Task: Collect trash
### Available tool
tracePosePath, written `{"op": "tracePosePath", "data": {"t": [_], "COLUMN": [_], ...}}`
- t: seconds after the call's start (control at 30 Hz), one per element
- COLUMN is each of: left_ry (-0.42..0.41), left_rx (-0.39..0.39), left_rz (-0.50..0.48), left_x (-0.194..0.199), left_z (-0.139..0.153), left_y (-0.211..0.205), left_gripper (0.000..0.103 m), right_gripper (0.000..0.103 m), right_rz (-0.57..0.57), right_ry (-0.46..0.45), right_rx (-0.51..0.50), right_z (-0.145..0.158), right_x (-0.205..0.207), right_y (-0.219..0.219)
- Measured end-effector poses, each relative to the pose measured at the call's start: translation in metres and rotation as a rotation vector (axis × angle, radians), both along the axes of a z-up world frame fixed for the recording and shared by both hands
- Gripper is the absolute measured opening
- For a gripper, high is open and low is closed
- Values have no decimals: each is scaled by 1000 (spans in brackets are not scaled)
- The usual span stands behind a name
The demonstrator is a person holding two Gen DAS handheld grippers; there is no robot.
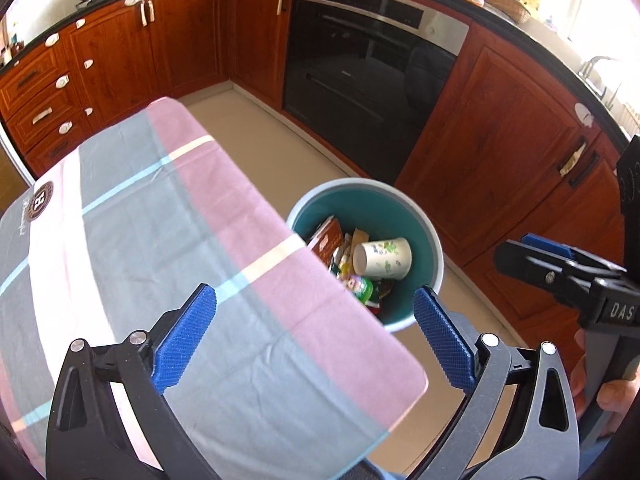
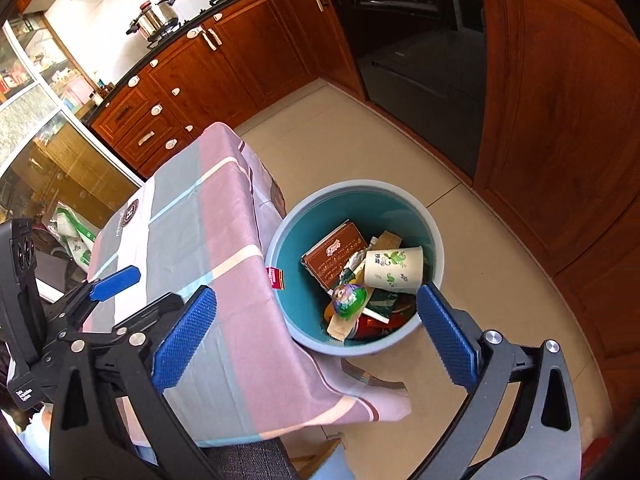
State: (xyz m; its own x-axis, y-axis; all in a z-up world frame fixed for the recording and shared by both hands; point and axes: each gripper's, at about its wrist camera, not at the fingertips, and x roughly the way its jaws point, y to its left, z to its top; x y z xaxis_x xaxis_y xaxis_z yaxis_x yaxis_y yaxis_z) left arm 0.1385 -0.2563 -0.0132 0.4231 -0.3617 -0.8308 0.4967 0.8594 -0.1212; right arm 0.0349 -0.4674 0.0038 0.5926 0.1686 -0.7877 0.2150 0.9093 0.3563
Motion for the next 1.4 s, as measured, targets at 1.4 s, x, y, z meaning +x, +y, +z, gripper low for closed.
{"op": "tracePosePath", "data": {"t": [1.4], "left_ry": [-74], "left_rx": [17], "left_rz": [140], "left_x": [-107], "left_z": [7], "left_y": [107], "left_gripper": [99], "right_gripper": [96], "right_rz": [23], "right_ry": [68], "right_rx": [-252], "right_z": [19], "right_x": [-111], "right_y": [103]}}
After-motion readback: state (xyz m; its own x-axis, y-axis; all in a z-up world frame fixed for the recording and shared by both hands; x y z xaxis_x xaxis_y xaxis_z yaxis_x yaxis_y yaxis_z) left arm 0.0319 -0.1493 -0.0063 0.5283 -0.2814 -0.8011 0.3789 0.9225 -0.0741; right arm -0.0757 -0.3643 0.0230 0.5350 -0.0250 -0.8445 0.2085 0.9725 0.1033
